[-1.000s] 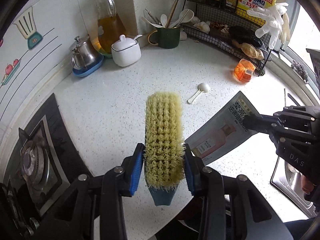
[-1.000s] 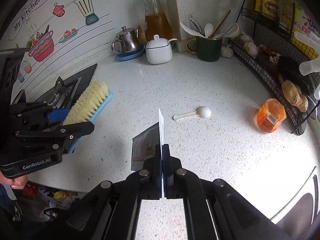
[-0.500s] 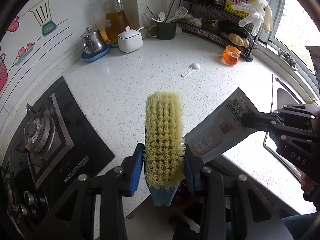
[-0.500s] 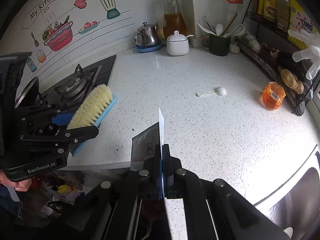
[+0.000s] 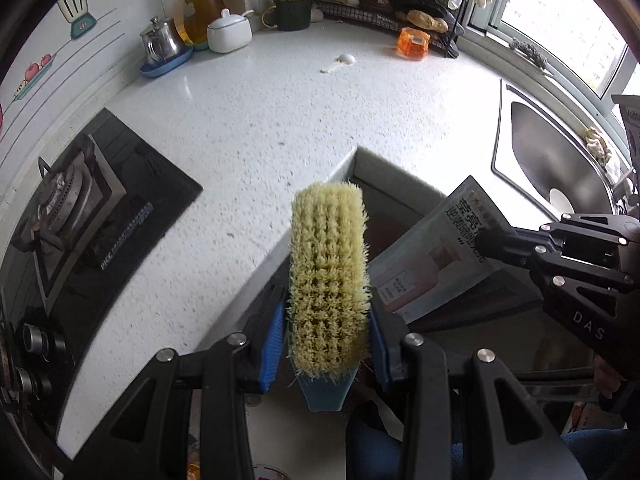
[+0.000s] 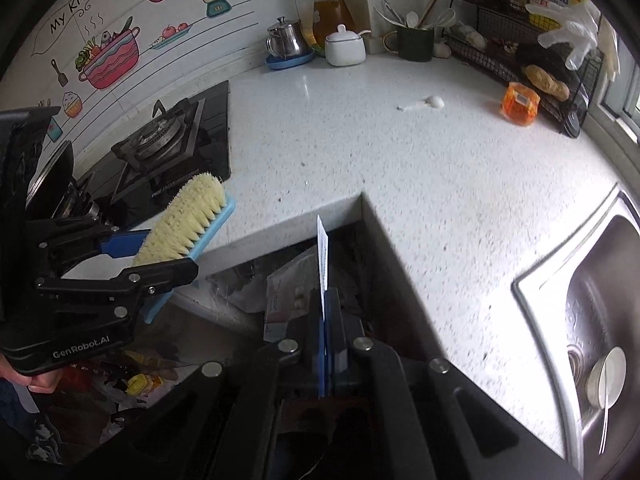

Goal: Collect trash
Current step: 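Carry the scrub brush and pink sachet down over the red bin with both grippers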

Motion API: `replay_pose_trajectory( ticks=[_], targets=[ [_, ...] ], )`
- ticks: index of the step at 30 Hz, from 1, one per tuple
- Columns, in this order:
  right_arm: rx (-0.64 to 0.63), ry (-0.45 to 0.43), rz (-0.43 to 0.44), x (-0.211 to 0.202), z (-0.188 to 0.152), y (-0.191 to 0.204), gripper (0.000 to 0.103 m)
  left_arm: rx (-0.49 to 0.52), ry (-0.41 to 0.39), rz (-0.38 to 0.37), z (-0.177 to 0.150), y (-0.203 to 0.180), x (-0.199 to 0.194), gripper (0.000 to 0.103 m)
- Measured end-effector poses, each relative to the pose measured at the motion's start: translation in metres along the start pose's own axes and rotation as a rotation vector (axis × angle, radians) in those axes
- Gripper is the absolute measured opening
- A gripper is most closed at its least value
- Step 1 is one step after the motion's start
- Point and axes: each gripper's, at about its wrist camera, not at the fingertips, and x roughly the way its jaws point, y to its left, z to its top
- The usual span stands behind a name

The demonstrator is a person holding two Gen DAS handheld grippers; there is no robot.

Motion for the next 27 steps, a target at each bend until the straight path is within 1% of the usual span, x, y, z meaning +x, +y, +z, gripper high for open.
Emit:
replay_pose_trajectory(
  ticks=[3, 6, 9, 12, 14, 15, 17, 20, 22, 27],
  targets=[
    [0.017, 0.031, -0.014, 0.004, -0.020, 0.004, 0.000, 0.013, 0.034, -0.021, -0.018, -0.007, 0.009, 0.035],
    [0.048, 0.066, -0.022, 0.012, -0.035, 0.002, 0.000, 0.016, 0.057, -0.070, -0.033, -0.014, 0.020, 0.035],
    [0.076, 0.090, -0.035, 0.023, -0.047, -0.003, 0.000, 0.026, 0.088, -0.075, -0.045, -0.020, 0.037, 0.035],
    [0.092, 0.097, -0.069, 0.035, -0.061, -0.009, 0.000, 0.017, 0.139, -0.093, -0.056, -0.026, 0.061, 0.035],
    [0.070, 0.093, -0.117, 0.043, -0.070, -0.010, 0.000, 0.026, 0.158, -0.092, -0.059, -0.028, 0.077, 0.035],
    [0.066, 0.097, -0.126, 0.047, -0.077, -0.009, 0.000, 0.024, 0.168, -0.086, -0.060, -0.030, 0.085, 0.035],
    [0.085, 0.118, -0.121, 0.059, -0.085, -0.015, 0.000, 0.037, 0.185, -0.103, -0.061, -0.033, 0.101, 0.035],
    [0.105, 0.154, -0.125, 0.078, -0.098, -0.024, 0.000, 0.067, 0.203, -0.098, -0.060, -0.038, 0.122, 0.035],
    [0.123, 0.166, -0.127, 0.087, -0.102, -0.032, 0.000, 0.084, 0.200, -0.101, -0.060, -0.040, 0.132, 0.035],
    [0.156, 0.156, -0.151, 0.097, -0.101, -0.049, 0.001, 0.142, 0.199, -0.110, -0.059, -0.046, 0.149, 0.035]
  ],
)
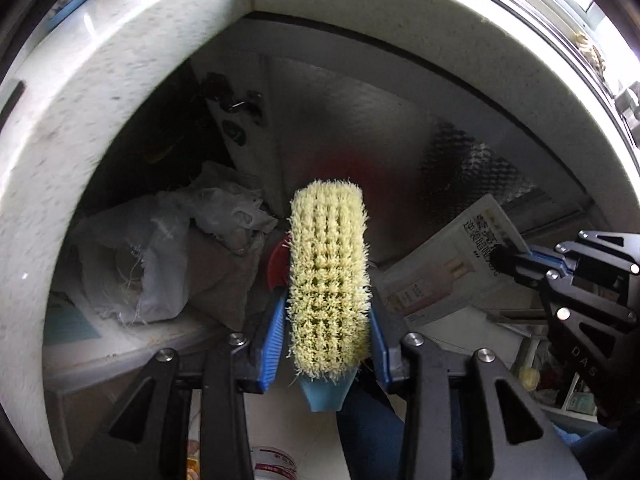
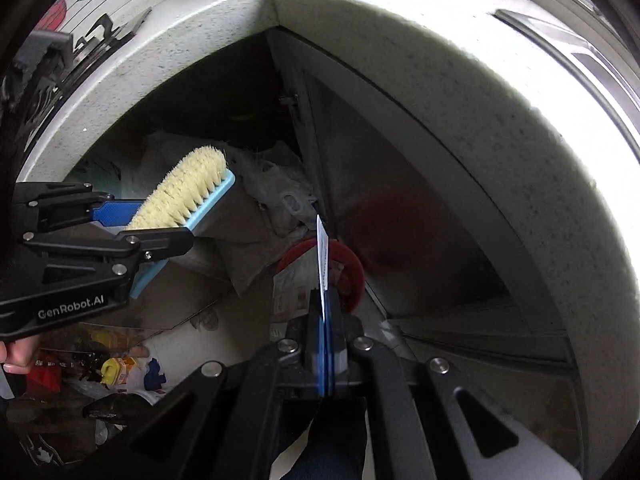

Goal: Collect trash
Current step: 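Open the right gripper to drop the sachet into the bin while the left gripper holds the brush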

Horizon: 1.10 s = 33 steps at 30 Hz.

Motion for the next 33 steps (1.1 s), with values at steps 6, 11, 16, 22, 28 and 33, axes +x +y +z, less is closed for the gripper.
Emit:
replay_pose_trajectory(
  ticks=[6, 11, 16, 22, 28, 33],
  targets=[
    [0.020, -0.001, -0.024, 0.008, 0.002, -0.010, 0.001, 0.003, 0.017, -0.011, 0.010, -0.004, 0.018, 0.036],
    [0.038, 0.012, -0.028, 0.012, -0.003, -0.003, 0.001, 0.031, 0.013, 0.008, 0.016, -0.011, 0.015, 0.068],
    [0.023, 0.015, -0.024, 0.013, -0.004, -0.003, 0.000, 0.016, 0.013, 0.028, 0.017, -0.014, 0.002, 0.076],
    [-0.026, 0.007, -0.002, 0.012, 0.001, 0.001, 0.000, -0.060, 0.001, 0.049, 0.003, 0.001, -0.016, 0.077],
    [-0.111, 0.012, 0.029, 0.021, 0.010, 0.016, 0.000, -0.129, -0.013, 0.087, -0.017, 0.020, -0.030, 0.082],
    [-0.189, 0.023, 0.051, 0.038, 0.015, 0.030, 0.000, -0.201, -0.006, 0.096, -0.036, 0.038, -0.028, 0.082]
  ],
)
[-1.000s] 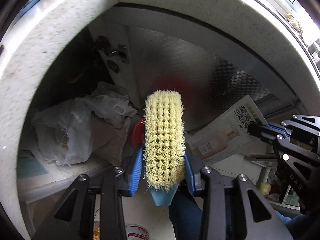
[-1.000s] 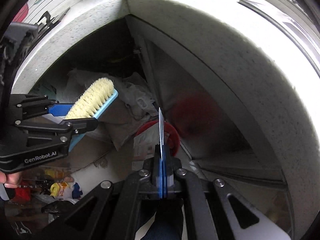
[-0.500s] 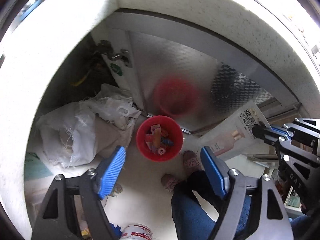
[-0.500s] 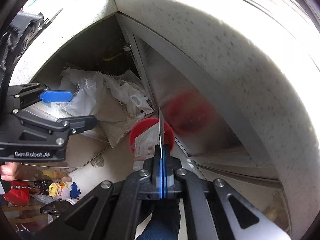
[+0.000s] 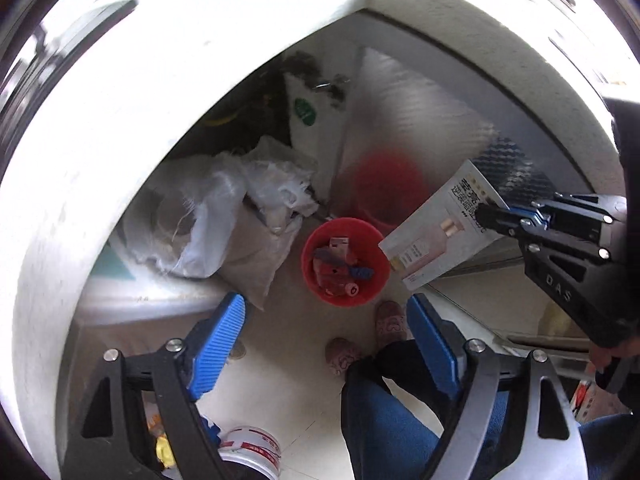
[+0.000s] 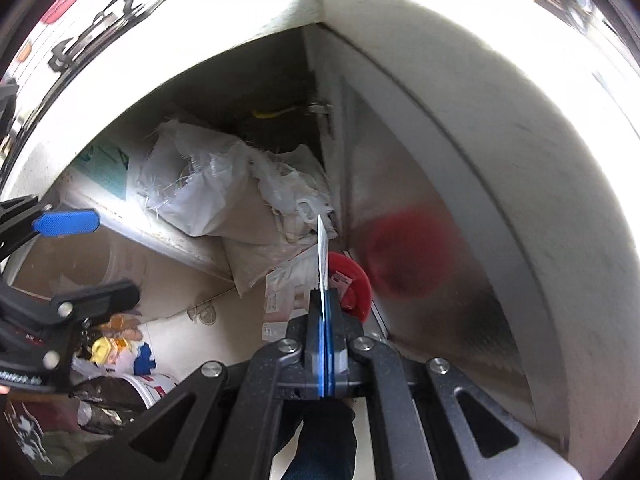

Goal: Collect trash
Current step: 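Open the right gripper to drop the sachet into the bin while the left gripper holds the brush, then raise both tools back up over the counter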

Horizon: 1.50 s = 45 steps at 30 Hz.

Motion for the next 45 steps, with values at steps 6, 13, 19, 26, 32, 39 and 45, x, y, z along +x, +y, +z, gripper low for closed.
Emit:
replay_pose_trajectory(
  ticks=[6, 13, 19, 26, 32, 39, 45],
  targets=[
    [-0.058, 0.018, 0.015, 0.031, 0.001, 0.009, 0.001, -0.053, -0.016, 0.034, -0.017, 0.012, 0.015, 0.082],
    [-0.109, 0.015, -0.065, 0.058, -0.001, 0.015, 0.004, -0.105, -0.017, 0.051, -0.028, 0.020, 0.040, 0.082],
    [-0.063, 0.034, -0.054, 0.062, -0.004, 0.004, 0.053, -0.125, -0.023, 0.068, -0.030, 0.020, 0.036, 0.083],
    [-0.021, 0.047, -0.039, 0.040, -0.006, 0.002, 0.063, -0.108, -0.050, 0.073, -0.029, 0.019, 0.012, 0.083],
    [-0.009, 0.008, -0.052, -0.004, -0.002, 0.011, 0.063, -0.088, -0.086, 0.051, -0.016, 0.018, -0.027, 0.083],
    [0.037, -0.062, -0.071, -0.069, 0.012, 0.012, 0.070, -0.020, -0.143, 0.034, 0.011, 0.011, -0.076, 0.089],
    [0.090, -0.122, -0.109, -0.121, 0.021, 0.005, 0.071, 0.062, -0.208, 0.017, 0.042, 0.000, -0.116, 0.093]
  ],
)
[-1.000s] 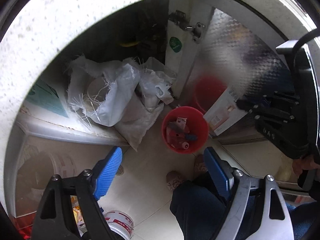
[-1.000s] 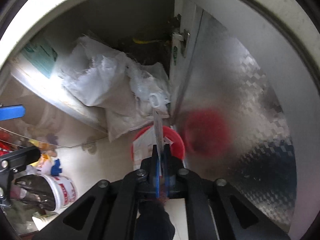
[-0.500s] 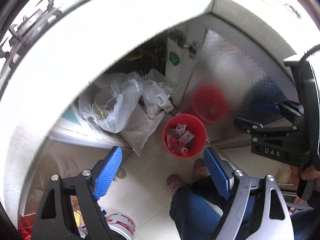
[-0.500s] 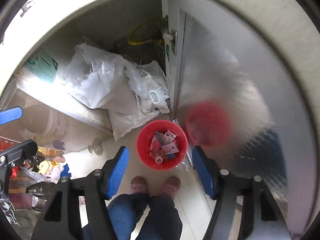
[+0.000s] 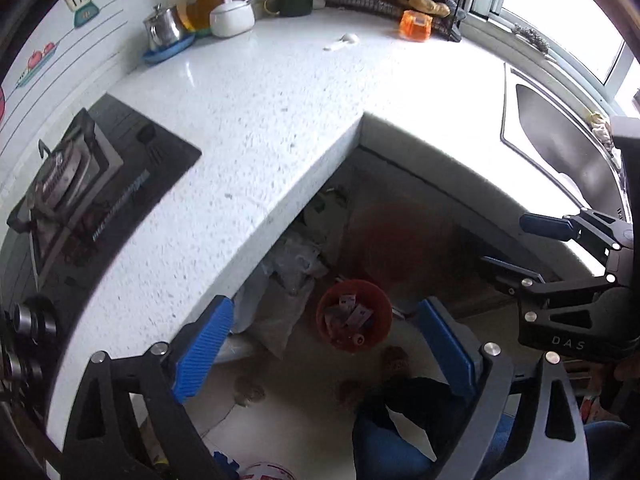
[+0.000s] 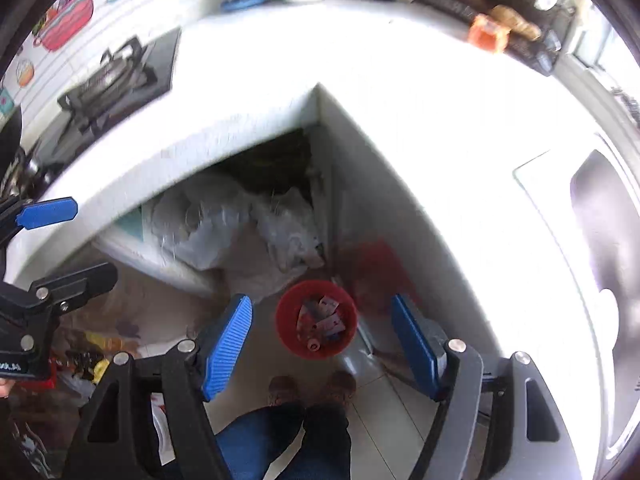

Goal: Collect trash
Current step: 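Raise both tools back up over the counter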

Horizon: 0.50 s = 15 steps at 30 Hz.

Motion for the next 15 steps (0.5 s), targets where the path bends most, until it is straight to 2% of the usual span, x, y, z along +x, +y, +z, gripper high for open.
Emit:
replay_pose_trajectory(
  ticks=[3, 4, 10, 15],
  targets=[
    [0.026, -0.039, -0.022, -0.021, 0.006, -0.006, 0.076, 0.026, -0.029, -0.006, 0.017, -0.005, -0.011, 0.097],
    [0.034, -0.048, -0.030, -0.027, 0.008, -0.009, 0.076, 0.035, -0.036, -0.009, 0.023, -0.006, -0.014, 0.103],
    [0.084, -0.097, -0.075, -0.046, 0.022, -0.030, 0.079, 0.086, -0.075, -0.020, 0.058, -0.016, -0.024, 0.103],
    [0.115, -0.117, -0.085, -0.054, 0.040, -0.049, 0.087, 0.116, -0.098, -0.029, 0.090, -0.022, -0.020, 0.103]
  ],
)
